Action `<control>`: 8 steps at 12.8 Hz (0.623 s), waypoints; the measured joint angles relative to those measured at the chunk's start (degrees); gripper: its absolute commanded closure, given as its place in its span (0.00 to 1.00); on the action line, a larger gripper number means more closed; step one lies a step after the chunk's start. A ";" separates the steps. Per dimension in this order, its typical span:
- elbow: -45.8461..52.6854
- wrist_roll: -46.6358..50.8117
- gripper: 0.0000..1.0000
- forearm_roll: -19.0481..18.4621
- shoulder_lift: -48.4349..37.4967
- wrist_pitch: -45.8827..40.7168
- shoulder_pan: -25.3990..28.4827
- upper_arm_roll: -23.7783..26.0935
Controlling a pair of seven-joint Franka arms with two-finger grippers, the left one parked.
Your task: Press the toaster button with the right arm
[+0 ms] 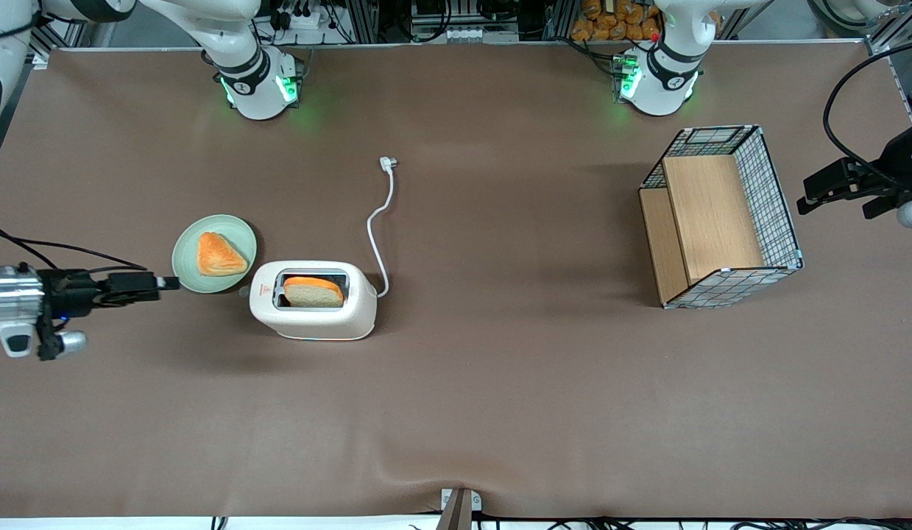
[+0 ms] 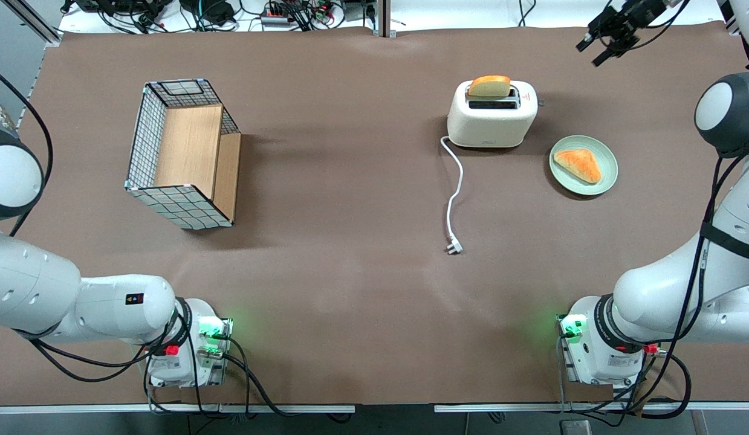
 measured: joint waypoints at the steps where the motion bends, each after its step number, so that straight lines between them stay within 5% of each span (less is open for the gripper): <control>1: 0.42 0.00 0.00 -3.66 -1.37 0.02 0.06 0.10; 3: 1.00 0.00 0.00 -10.22 -4.50 0.06 0.43 0.47; 8: 0.18 0.12 0.00 -19.89 -8.12 3.96 0.69 0.57</control>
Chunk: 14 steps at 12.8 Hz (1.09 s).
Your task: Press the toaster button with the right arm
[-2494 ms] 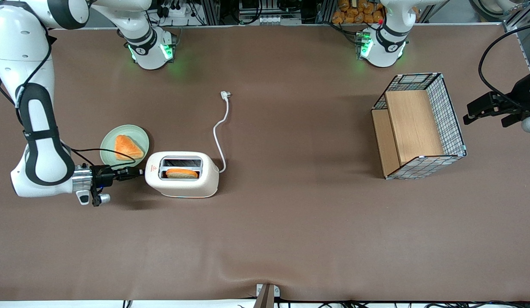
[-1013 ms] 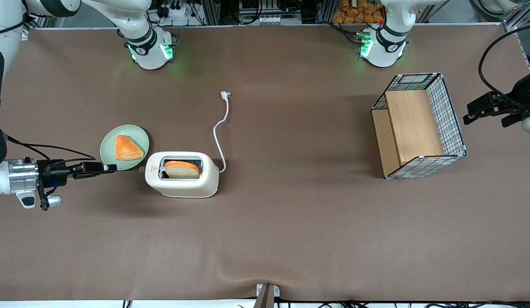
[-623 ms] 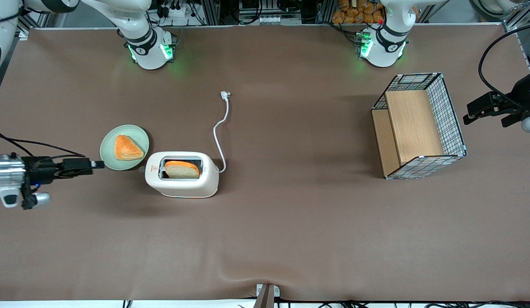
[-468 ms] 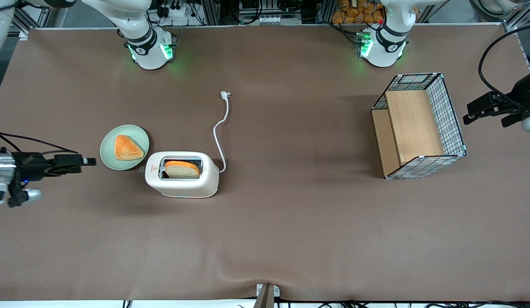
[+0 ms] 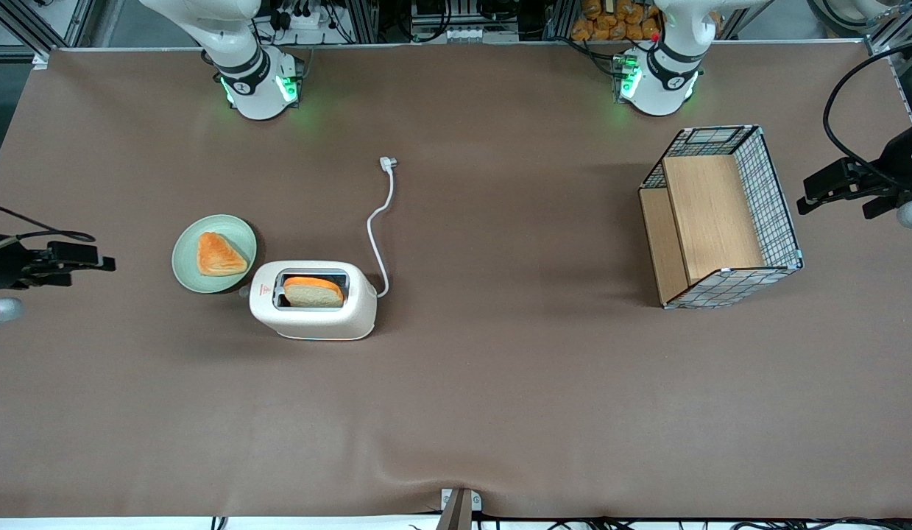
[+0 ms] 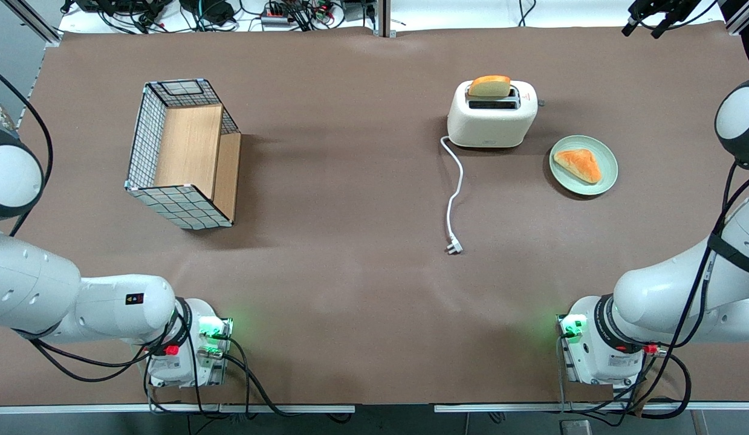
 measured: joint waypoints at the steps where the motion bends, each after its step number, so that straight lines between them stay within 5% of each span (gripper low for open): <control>1: -1.39 0.00 0.00 -0.68 -0.45 1.65 0.00 0.00; 6: -14.42 0.07 0.00 -5.28 -8.61 11.01 0.22 0.13; 14: -20.09 14.18 0.00 -6.17 -17.19 8.16 7.93 0.74</control>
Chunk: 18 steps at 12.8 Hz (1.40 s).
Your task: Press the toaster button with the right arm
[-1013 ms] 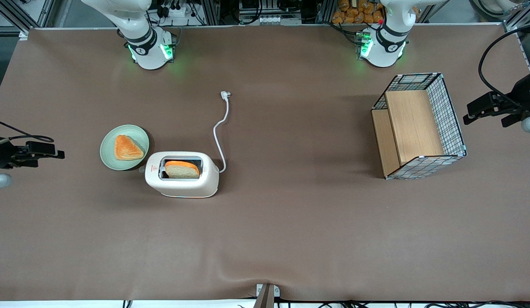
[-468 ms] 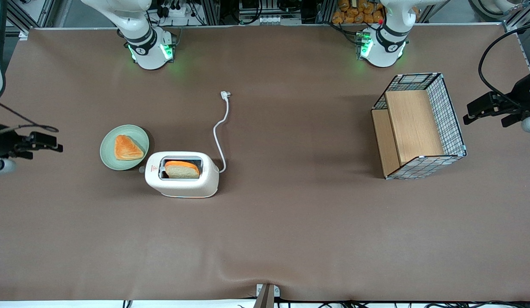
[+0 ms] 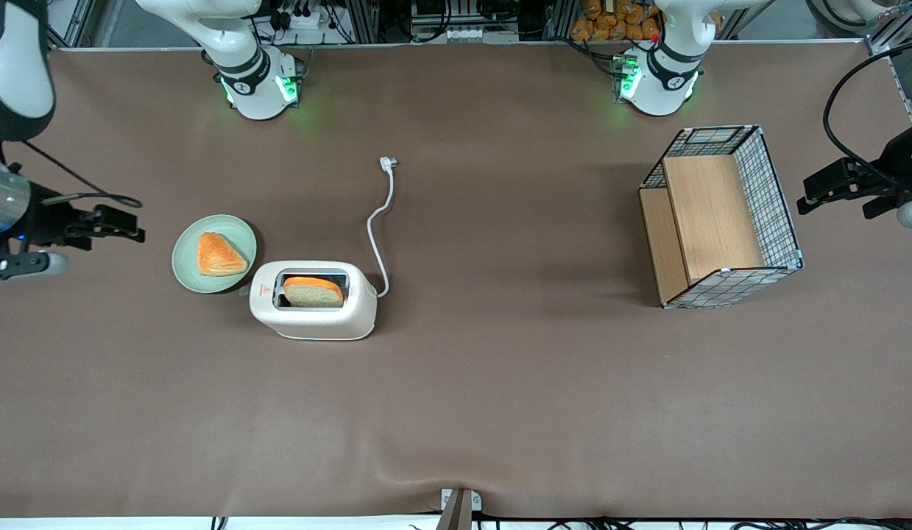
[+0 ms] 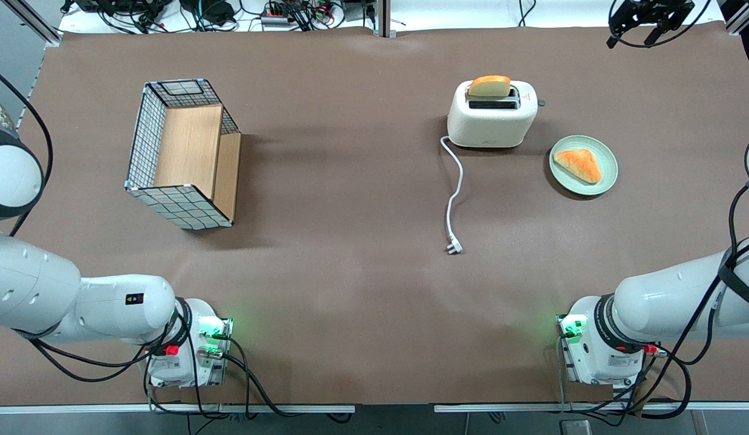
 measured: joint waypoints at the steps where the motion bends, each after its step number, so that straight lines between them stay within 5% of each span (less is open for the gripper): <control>1: 0.08 0.35 0.00 -0.53 -0.58 -0.05 -0.02 -0.16; 18: 10.11 8.14 0.00 -0.75 -3.15 -15.04 -2.81 -1.10</control>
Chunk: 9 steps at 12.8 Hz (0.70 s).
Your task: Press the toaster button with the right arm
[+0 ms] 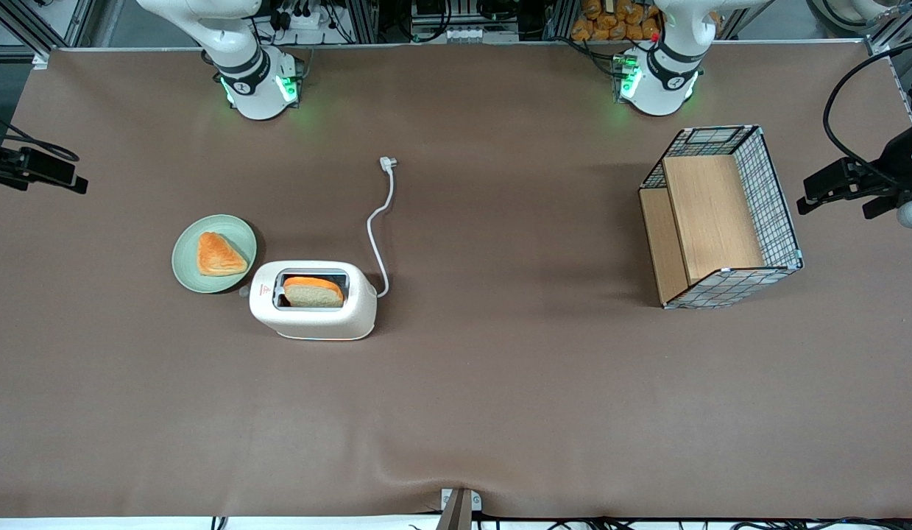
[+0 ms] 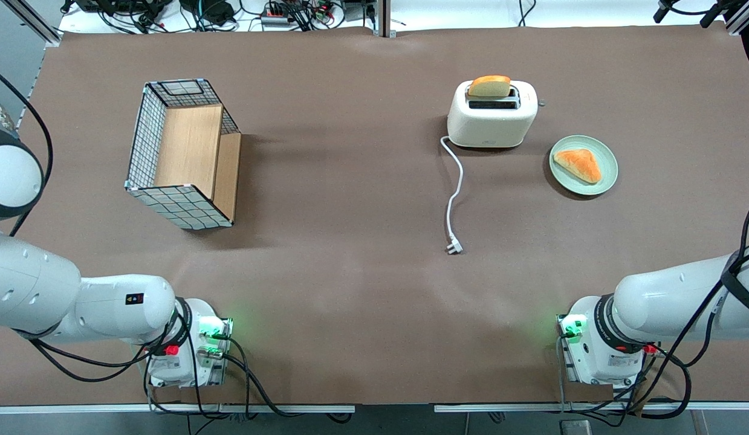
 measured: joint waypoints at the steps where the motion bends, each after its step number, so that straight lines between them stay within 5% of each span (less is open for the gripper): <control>1: 0.02 0.01 0.00 -0.01 -0.14 -0.59 0.00 -0.01; 9: -0.03 0.03 0.00 -3.34 -0.22 -1.30 0.04 0.30</control>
